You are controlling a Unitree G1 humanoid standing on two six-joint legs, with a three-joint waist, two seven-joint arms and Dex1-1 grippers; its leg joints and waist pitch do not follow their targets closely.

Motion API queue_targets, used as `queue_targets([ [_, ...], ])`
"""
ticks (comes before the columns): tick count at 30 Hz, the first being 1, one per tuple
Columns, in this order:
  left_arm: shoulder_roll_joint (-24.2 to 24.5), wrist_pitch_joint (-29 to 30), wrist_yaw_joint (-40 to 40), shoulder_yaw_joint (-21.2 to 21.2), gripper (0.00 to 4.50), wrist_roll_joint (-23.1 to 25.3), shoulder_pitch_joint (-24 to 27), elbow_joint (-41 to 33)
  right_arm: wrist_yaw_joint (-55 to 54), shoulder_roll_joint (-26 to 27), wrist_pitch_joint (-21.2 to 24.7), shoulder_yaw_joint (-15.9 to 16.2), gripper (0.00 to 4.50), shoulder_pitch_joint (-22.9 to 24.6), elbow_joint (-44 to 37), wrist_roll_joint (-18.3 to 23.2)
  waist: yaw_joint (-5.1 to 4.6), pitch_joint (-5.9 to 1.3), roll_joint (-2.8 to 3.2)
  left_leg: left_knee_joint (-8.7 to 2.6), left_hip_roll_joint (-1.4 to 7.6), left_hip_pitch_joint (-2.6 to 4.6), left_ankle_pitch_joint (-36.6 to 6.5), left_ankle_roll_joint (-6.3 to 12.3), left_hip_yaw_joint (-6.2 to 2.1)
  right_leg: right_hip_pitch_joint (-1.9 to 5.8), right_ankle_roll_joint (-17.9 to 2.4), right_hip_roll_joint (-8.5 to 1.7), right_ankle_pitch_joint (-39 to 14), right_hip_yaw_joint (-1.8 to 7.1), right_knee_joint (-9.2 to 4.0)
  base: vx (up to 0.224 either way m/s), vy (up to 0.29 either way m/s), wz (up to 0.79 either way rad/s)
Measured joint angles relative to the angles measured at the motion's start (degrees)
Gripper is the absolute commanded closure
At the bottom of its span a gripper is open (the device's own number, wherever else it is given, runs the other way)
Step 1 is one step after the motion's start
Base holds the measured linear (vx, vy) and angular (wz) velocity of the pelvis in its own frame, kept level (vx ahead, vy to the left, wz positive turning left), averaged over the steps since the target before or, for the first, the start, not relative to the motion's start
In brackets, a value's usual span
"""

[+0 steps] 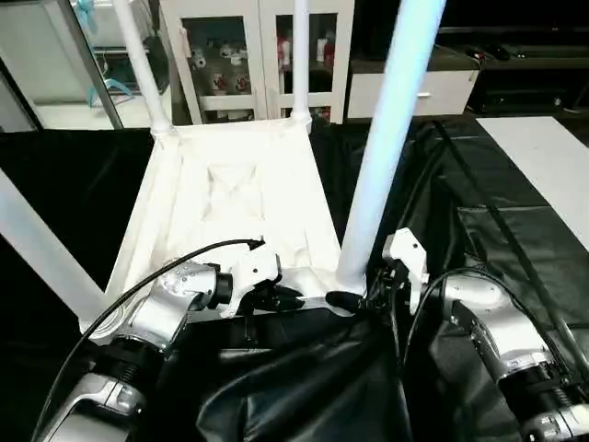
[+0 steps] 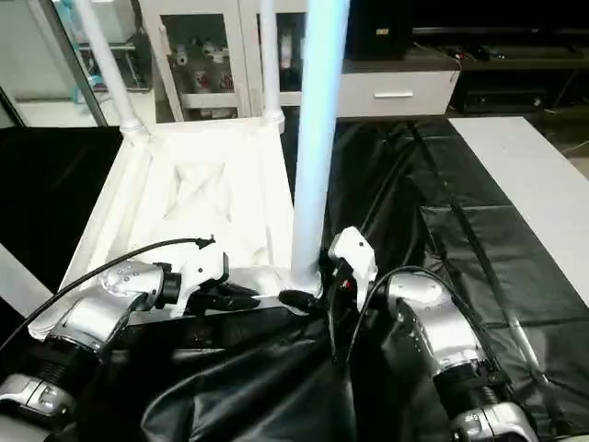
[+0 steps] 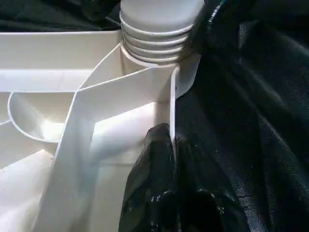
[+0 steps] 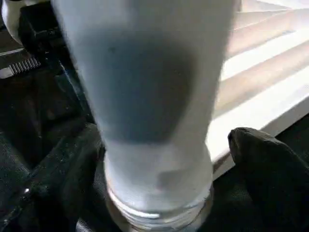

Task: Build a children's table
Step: Rotate leg to tighten

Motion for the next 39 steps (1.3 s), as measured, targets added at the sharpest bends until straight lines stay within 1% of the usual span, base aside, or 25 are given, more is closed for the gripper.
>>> queue_targets([
  [2,-0.04,0.02,-0.05,-0.01,4.5,0.0,-0.05,0.02,0.27,0.52,-0.01,-0.05,0.18,-0.59,0.15,0.04,0.05,0.0,0.0,0.0,0.0,0.0,0.01,0.02,0.0,0.0,0.0,0.0,0.0,-0.01,0.02,0.0,0.0,0.0],
  [4,-0.09,0.06,-0.05,-0.07,4.5,0.0,-0.14,0.03,0.86,0.96,-0.08,-0.04,0.4,-0.81,0.4,0.12,0.17,0.0,0.0,0.0,0.0,0.0,0.06,0.1,-0.01,-0.01,0.0,0.0,0.0,-0.01,0.03,0.0,0.0,0.0],
  [6,-0.11,0.08,-0.04,-0.12,4.5,0.0,-0.22,0.04,1.36,1.06,-0.08,-0.03,0.53,-0.81,1.26,0.2,0.24,0.01,-0.02,0.02,0.0,-0.02,0.07,0.11,0.0,-0.01,0.0,0.0,0.0,-0.01,0.03,0.0,0.0,0.0],
  [8,-0.01,0.23,-0.13,-0.22,4.5,-0.06,-0.23,0.04,1.48,1.04,-0.08,-0.03,0.67,-0.81,1.63,0.22,0.17,0.01,-0.02,0.02,0.0,-0.02,0.06,0.1,0.0,-0.01,0.0,0.0,0.0,-0.01,0.03,0.0,0.0,0.0],
  [9,0.02,0.29,-0.15,-0.22,4.5,-0.09,-0.23,0.05,1.58,1.04,-0.07,-0.02,0.81,-0.81,1.63,0.28,0.15,0.01,-0.02,0.02,0.0,-0.01,0.06,0.1,0.0,-0.01,0.0,0.0,0.0,-0.01,0.04,0.0,0.0,0.0],
  [10,0.04,0.34,-0.16,-0.22,4.5,-0.11,-0.22,0.06,1.82,1.04,-0.06,-0.02,0.81,-0.81,1.63,0.29,0.14,0.01,-0.02,0.02,0.01,-0.01,0.05,0.09,0.0,-0.01,0.0,0.0,0.0,-0.01,0.05,0.0,0.0,0.0],
  [15,0.07,0.43,-0.32,-0.22,4.5,-0.11,-0.26,0.06,2.7,1.05,-0.07,0.01,1.35,-0.81,1.64,0.29,0.14,0.01,-0.02,0.02,0.01,-0.01,0.04,0.07,-0.01,-0.01,0.0,0.0,0.0,-0.01,0.04,0.0,0.0,0.0],
  [17,0.1,0.46,-0.44,-0.22,4.5,-0.13,-0.27,0.06,2.8,1.05,-0.1,0.0,1.46,-0.81,1.66,0.27,0.14,0.01,-0.02,0.02,0.01,-0.01,0.05,0.08,-0.01,-0.01,0.0,0.0,0.0,-0.01,0.05,0.0,0.0,0.0],
  [19,0.16,0.47,-0.58,-0.24,4.5,-0.17,-0.26,0.05,3.01,1.06,-0.11,0.0,1.67,-0.81,1.71,0.27,0.15,0.01,-0.02,0.02,0.02,-0.01,0.05,0.08,-0.01,-0.01,0.0,0.0,0.0,-0.02,0.05,0.0,0.0,0.0],
  [22,0.28,0.6,-0.69,-0.35,4.5,-0.35,-0.25,0.02,3.18,1.09,-0.2,0.0,1.75,-0.81,1.79,0.27,0.15,0.01,-0.02,0.02,0.02,-0.01,0.04,0.06,-0.01,-0.01,0.0,0.0,-0.01,-0.02,0.05,0.0,0.0,0.0],
  [25,0.67,0.97,-0.69,-0.38,4.5,-0.68,-0.18,0.0,2.42,1.91,-1.73,-0.05,1.78,-0.85,2.91,0.04,0.1,-0.03,-0.09,0.01,0.03,0.02,0.03,0.04,-0.01,-0.01,0.0,0.01,0.0,-0.02,0.06,0.0,0.0,0.0],
  [27,0.43,1.21,0.23,0.13,4.5,-0.63,-0.17,0.3,-0.18,3.62,-4.03,-0.16,1.79,-1.22,4.92,-0.78,-0.38,0.03,-0.31,0.04,0.02,0.06,0.02,-0.06,0.0,0.01,-0.01,0.01,0.0,0.03,0.24,0.0,0.0,0.0],
  [29,-0.15,1.45,2.66,0.71,4.5,-0.05,-0.72,1.38,-4.47,5.43,-5.0,-0.52,1.8,-2.12,6.97,-1.26,-0.94,0.14,-0.53,0.09,0.01,0.08,0.07,-0.17,0.0,0.06,-0.09,0.01,0.05,0.09,0.41,0.0,0.0,0.0],
  [30,-1.41,1.82,5.31,1.1,4.5,0.62,-1.6,2.63,-8.52,6.95,-4.88,-1.87,1.8,-2.36,8.18,-1.37,-1.21,0.2,-0.63,0.09,0.0,0.35,0.1,-0.21,-0.01,0.08,-0.16,0.01,0.1,0.09,0.39,0.0,0.0,0.0],
  [31,-2.33,2.28,7.36,1.33,4.5,0.97,-2.25,3.43,-11.64,8.09,-4.55,-2.91,1.8,-2.59,8.88,-1.45,-1.42,0.22,-0.64,0.08,-0.05,0.4,0.1,-0.22,-0.01,0.09,-0.1,0.01,0.06,0.14,0.36,0.0,0.0,0.0],
  [32,-3.92,3.33,10.02,1.48,4.5,1.56,-3.02,4.45,-16.06,9.48,-3.86,-4.17,1.81,-2.76,9.39,-1.72,-1.62,0.22,-0.61,0.09,-0.1,0.48,0.11,-0.24,-0.01,0.13,-0.08,0.0,0.05,0.23,0.37,0.0,0.0,0.0],
  [34,-5.95,4.86,13.4,1.57,4.5,2.14,-4.05,5.59,-21.61,11.15,-3.16,-5.43,1.81,-3.1,9.92,-2.21,-1.77,0.23,-0.6,0.07,-0.15,0.6,0.12,-0.24,-0.01,0.19,-0.03,0.0,0.02,0.31,0.36,0.0,0.0,0.0],
  [36,-7.88,6.28,17.9,1.72,4.5,2.46,-5.67,7.59,-29.08,13.44,-2.7,-6.3,1.81,-4.55,11.38,-3.48,-1.93,0.26,-0.55,0.06,-0.16,0.65,0.12,-0.24,-0.02,0.16,0.0,0.01,0.0,0.3,0.31,0.0,0.0,0.0],
  [39,-13.14,9.3,26.78,2.28,4.5,3.19,-9.09,11.59,-42.54,17.25,-3.64,-8.77,1.81,-7.61,15.41,-5.57,-1.98,0.36,-0.24,-0.02,-0.2,0.56,0.12,-0.24,-0.05,0.17,0.01,0.01,0.0,0.25,-0.1,0.0,0.0,0.0],
])
